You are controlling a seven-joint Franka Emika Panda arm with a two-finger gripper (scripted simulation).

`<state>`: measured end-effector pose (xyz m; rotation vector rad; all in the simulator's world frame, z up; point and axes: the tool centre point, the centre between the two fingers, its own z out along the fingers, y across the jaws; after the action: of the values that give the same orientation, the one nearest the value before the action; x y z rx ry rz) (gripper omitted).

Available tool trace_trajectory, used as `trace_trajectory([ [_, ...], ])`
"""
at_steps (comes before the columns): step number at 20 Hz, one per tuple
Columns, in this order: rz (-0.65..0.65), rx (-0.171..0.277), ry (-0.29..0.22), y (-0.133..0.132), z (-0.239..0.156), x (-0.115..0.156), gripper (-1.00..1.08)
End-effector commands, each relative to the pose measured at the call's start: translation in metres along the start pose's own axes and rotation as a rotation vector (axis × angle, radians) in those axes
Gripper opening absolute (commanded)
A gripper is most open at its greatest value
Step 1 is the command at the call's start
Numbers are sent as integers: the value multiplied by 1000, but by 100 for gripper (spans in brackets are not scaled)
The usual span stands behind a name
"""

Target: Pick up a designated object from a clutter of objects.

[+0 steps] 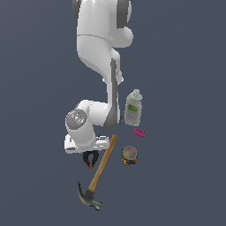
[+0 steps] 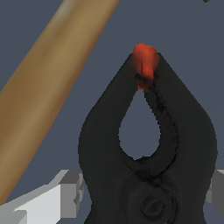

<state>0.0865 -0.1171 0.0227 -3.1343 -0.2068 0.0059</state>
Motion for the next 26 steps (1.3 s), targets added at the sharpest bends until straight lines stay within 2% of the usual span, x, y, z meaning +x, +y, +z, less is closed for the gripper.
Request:
trace_trajectory([
  [1, 0, -1, 3, 1, -8, 1, -100],
  [6, 0, -1, 3, 1, -33, -1, -100],
  [11, 0, -1, 3, 3, -74, -3, -100],
  [26, 0, -1, 3, 10, -252, -9, -100],
])
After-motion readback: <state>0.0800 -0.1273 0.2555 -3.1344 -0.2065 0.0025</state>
